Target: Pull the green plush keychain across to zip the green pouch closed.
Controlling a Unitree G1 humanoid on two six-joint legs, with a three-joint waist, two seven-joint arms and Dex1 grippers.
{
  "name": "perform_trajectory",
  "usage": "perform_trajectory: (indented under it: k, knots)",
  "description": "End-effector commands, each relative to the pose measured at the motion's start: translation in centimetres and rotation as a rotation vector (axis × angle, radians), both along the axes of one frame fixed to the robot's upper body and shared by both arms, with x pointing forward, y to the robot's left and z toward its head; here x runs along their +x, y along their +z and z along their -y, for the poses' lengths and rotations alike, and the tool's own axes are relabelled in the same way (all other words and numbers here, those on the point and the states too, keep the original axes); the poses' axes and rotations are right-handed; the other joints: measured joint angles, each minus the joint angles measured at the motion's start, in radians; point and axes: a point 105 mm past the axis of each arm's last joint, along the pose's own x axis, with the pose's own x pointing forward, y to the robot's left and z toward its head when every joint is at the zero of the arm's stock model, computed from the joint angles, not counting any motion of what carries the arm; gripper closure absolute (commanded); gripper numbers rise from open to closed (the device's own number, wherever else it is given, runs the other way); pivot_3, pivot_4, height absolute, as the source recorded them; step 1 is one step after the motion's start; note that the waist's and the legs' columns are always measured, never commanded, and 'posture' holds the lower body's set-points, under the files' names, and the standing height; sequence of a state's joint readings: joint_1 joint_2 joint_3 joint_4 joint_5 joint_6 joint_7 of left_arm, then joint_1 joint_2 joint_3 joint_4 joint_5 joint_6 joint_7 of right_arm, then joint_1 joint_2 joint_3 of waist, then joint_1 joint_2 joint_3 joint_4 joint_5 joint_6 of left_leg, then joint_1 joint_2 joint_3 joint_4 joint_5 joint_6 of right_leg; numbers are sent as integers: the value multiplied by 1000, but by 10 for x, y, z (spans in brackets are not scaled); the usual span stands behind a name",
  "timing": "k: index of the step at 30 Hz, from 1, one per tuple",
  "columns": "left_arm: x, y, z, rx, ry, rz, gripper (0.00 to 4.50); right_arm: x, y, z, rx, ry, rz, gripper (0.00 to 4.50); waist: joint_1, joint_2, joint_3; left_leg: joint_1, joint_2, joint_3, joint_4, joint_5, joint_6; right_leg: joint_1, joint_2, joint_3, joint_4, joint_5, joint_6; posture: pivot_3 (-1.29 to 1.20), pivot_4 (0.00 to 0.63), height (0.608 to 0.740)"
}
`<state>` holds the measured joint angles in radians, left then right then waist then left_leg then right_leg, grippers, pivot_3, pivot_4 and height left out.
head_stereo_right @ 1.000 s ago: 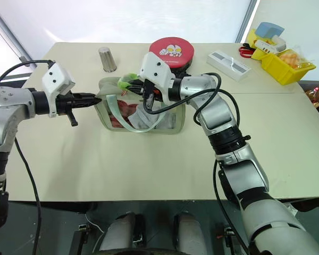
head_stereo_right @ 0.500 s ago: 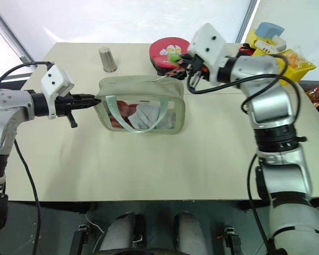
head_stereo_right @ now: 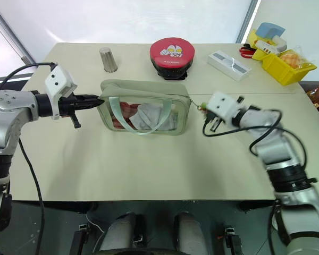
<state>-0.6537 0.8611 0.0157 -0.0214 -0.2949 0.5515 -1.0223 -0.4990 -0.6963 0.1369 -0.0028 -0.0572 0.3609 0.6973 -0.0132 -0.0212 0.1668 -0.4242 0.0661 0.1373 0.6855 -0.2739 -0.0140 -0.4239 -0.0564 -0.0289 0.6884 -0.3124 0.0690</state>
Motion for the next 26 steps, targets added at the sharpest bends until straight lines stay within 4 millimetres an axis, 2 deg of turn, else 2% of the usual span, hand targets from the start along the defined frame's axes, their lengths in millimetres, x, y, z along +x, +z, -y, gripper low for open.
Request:
perform_trajectory:
  k: [1, 5, 9, 10, 12, 14, 17, 19, 20, 23, 26]
  knots:
    - [-1, 1, 3, 5, -8, 8, 4500, 1, -2, -6, 17, -11, 22, 4466, 1, 0, 0, 0, 0, 0, 0, 0, 0, 0, 0, 0, 0, 0, 0, 0, 150, 740]
    - [-4, 0, 2, 3, -6, 5, 4500, 3, -2, -5, 55, -16, 11, 4466, 1, 0, 0, 0, 0, 0, 0, 0, 0, 1, 0, 0, 0, 0, 0, 0, 150, 740]
    - [-4, -2, 1, 1, 5, 6, 4500, 8, 18, 2, 129, -19, 24, 4466, 1, 0, 0, 0, 0, 0, 0, 0, 0, 1, 0, 0, 0, 0, 0, 0, 150, 740]
    - [-5, -1, 0, -3, 8, 10, 4500, 9, 27, 4, 149, -8, 33, 4156, 1, 0, 0, 0, 0, 0, 0, 0, 0, 1, 0, 0, 0, 0, 0, 0, 150, 740]
    - [-8, 3, -2, -26, 1, -1, 3765, 7, 54, 7, 164, 54, 58, 3500, 1, 0, 0, 0, 0, 0, 0, 0, 0, 1, 0, 0, 0, 0, 0, 0, 150, 740]
    - [-12, 11, -7, -55, -2, -17, 2976, 1, 80, 7, 161, 129, 61, 2500, 0, 1, 0, 0, 0, 0, 0, 0, 0, 1, 0, 0, 0, 0, 0, 0, 150, 740]
    - [-16, 20, -19, -100, 18, -39, 1375, -14, 106, 3, 177, 242, 6, 908, -1, 1, 1, -1, 0, 0, -1, 0, 0, -1, 0, 0, -1, 0, 0, 0, 150, 740]
    - [-19, 26, -28, -130, 42, -48, 340, -27, 120, -2, 207, 318, -56, 0, -3, 1, 1, 0, 1, -1, -1, 0, 0, -1, 1, 0, -1, 0, 0, 0, 150, 740]
    - [-20, 28, -32, -140, 52, -50, 28, -33, 125, -4, 222, 348, -82, 0, -5, 1, 1, 0, 1, -1, -1, 0, 0, -1, 1, 0, -1, 0, 0, 0, 150, 740]
    - [-17, 35, -46, -149, 123, -51, 28, -49, 140, -17, 266, 428, -152, 0, -4, 1, 0, 0, 1, 0, -1, 0, 0, -1, 1, 0, -1, 0, 0, 0, 150, 740]
    - [-17, 42, -51, -146, 141, -18, 28, -57, 146, -29, 276, 474, -176, 0, -2, 1, 0, 0, 1, 0, -1, 0, 0, -1, 0, 0, 0, 0, 0, 0, 150, 740]
